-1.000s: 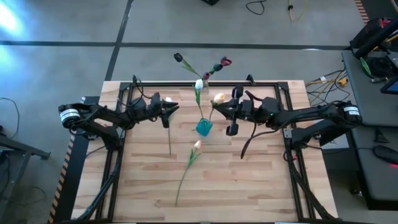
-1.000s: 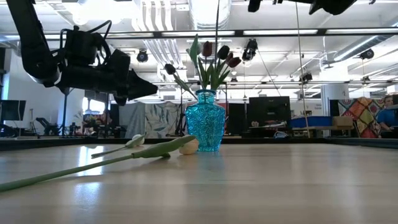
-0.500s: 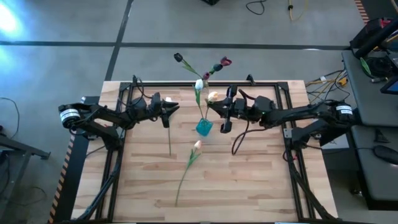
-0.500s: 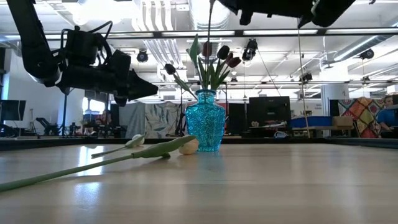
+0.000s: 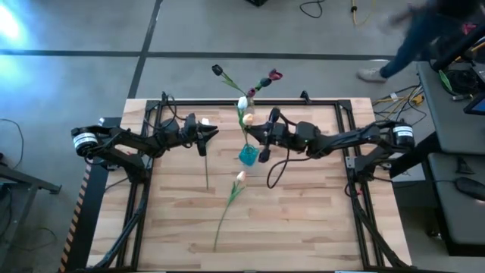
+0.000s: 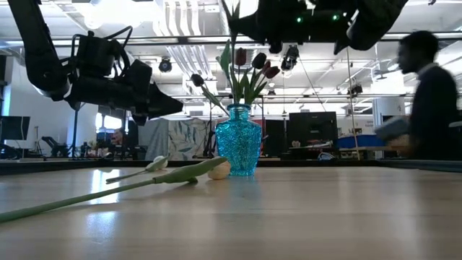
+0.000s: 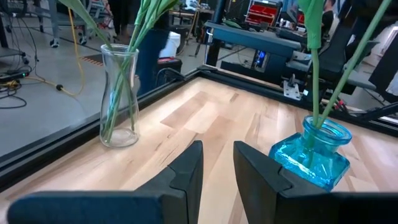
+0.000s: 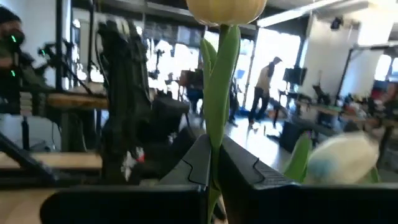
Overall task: Sort flowers into vase by color
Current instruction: Put the right orange tulip into the blue vase
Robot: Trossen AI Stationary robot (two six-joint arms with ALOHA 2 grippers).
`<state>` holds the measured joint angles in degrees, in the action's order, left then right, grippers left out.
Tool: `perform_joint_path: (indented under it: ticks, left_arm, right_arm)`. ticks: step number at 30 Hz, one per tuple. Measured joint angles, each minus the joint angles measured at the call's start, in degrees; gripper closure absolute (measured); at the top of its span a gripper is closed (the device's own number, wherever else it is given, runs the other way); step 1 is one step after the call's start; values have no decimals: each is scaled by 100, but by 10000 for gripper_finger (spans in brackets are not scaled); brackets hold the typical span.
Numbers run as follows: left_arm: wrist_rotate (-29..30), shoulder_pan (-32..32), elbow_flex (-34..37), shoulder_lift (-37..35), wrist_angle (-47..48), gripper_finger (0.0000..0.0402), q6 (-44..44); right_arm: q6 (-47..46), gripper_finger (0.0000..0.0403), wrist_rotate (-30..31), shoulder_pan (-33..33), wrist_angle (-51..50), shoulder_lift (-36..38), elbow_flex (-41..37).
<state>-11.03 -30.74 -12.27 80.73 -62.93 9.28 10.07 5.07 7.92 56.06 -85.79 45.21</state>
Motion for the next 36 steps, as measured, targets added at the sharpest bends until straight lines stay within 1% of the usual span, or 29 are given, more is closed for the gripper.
perform_joint_path:
  ticks: [4, 7, 10, 15, 18, 24, 27, 31, 36]
  left_arm:
    - [-1, 0, 0, 0, -1, 327, -8]
    - [-2, 0, 0, 0, 3, 327, -8]
    - [-2, 0, 0, 0, 3, 327, -10]
    - [-2, 0, 0, 0, 17, 327, -8]
    - [-2, 0, 0, 0, 56, 327, 26]
    - [-2, 0, 2, 0, 139, 327, 28]
    - [-2, 0, 2, 0, 139, 327, 26]
    - [-2, 0, 2, 0, 139, 327, 28]
    - [51, 0, 2, 0, 132, 327, 27]
  right_arm:
    - [-78, 390, 426, -2, -113, -139, 0]
    - [-126, 390, 724, 0, -384, -180, 0]
    - [-261, 390, 849, 0, -591, -196, 0]
    - [-345, 383, 854, 0, -672, -219, 0]
    - [-376, 357, 867, 0, -796, -202, 4]
    - [-572, 291, 862, 0, -966, -163, 9]
    - [-585, 266, 855, -4, -1077, -152, 9]
    - [-721, 244, 851, -4, -1238, -61, 9]
    - [-737, 232, 845, -15, -1499, 169, 9]
